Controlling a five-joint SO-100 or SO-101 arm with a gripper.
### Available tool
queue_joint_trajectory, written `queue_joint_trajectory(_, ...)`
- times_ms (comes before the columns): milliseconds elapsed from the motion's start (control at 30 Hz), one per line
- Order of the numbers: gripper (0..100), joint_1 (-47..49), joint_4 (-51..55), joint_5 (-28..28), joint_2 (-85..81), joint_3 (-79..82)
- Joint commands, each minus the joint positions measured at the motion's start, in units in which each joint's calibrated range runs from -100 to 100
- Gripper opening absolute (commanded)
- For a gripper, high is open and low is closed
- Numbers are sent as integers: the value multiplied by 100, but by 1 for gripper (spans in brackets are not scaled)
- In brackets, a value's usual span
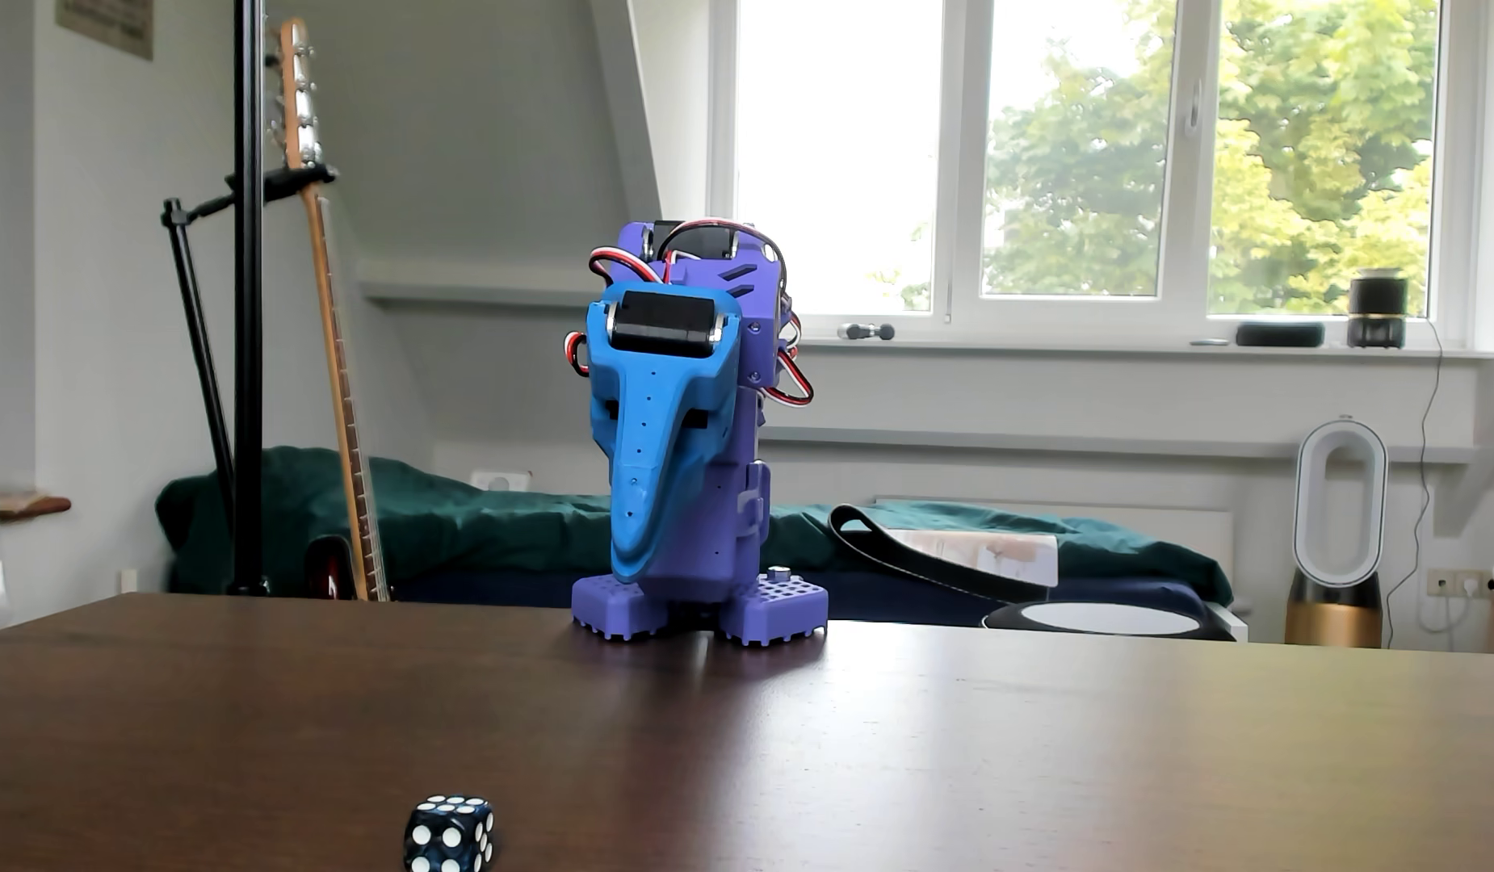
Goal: Grab the blue dice
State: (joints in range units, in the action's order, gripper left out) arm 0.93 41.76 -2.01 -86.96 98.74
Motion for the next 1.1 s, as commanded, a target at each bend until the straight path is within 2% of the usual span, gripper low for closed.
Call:
queue_joint_trajectory(0,3,-134,-170,17,-40,-46)
queue_joint_trajectory(867,3,-331,-85,-41,-23,-119)
queue_joint_trajectory(967,3,-863,317,-303,18,-715)
queue_joint_trajectory(1067,3,-1002,1181,-535,35,-1827)
